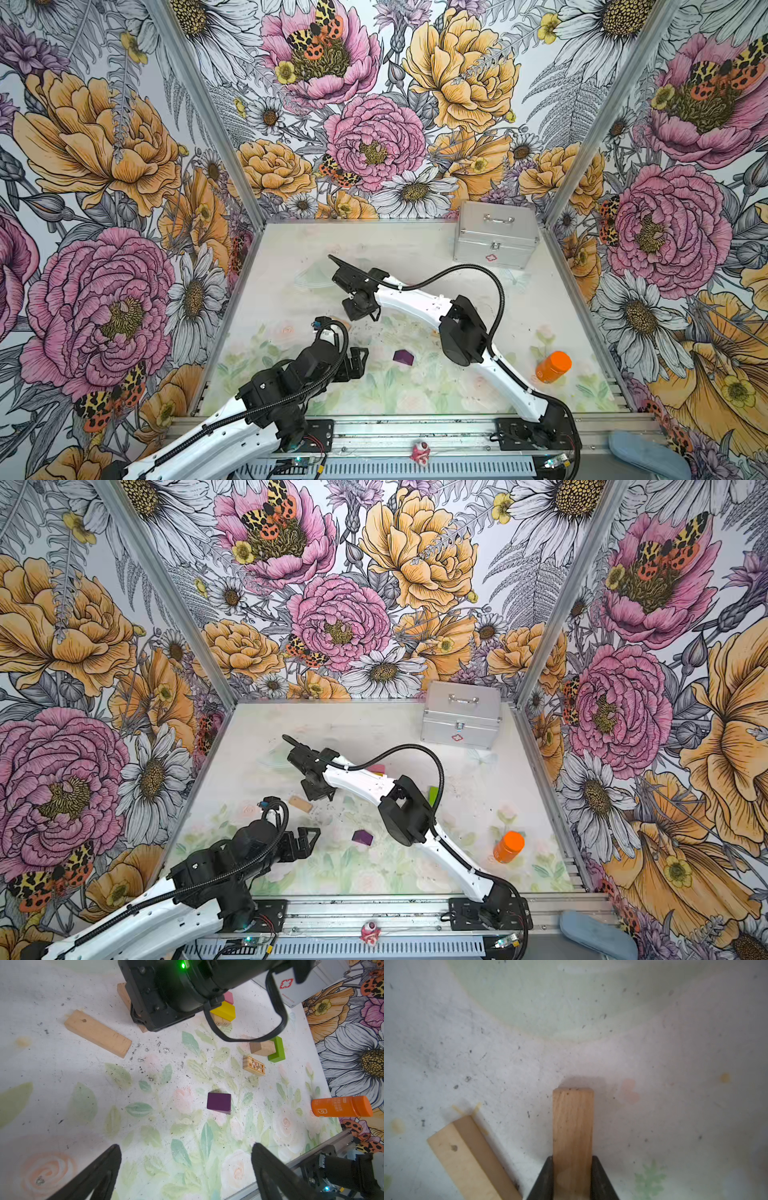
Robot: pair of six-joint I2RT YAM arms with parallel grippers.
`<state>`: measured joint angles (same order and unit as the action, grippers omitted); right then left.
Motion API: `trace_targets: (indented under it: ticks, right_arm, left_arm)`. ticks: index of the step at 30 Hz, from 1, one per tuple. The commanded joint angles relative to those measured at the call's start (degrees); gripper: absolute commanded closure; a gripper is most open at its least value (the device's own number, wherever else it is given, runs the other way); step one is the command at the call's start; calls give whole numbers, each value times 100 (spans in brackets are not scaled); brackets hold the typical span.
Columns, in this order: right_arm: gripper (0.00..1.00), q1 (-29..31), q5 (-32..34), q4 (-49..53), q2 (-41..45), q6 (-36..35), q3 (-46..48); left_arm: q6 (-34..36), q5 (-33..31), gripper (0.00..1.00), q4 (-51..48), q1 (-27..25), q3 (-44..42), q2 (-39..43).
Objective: Build the wood block tower
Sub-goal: 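Lower the right gripper and close it on one loose wooden bar, then carry the wooden bar with the right gripper over the pink and yellow blocks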
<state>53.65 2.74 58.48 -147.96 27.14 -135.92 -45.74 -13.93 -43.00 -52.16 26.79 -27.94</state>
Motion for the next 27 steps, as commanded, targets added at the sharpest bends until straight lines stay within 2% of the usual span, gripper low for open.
trace_targets:
  ticks: [1, 14, 17, 27]
  right_arm:
    - [85, -121, 181, 58, 562, 125, 12]
    - [87, -472, 270, 50, 1220, 248, 370]
    - [87, -577, 311, 50, 1392, 274, 512]
    - [88, -792, 805, -24, 2221, 507, 1628]
  left_arm:
    - [234, -141, 1, 135, 98, 272, -83]
    - [682, 154, 1, 158, 841, 733, -667]
    - [786, 450, 1, 216, 1049, 831, -802]
    - [972, 790, 1, 508, 1357, 938, -1200]
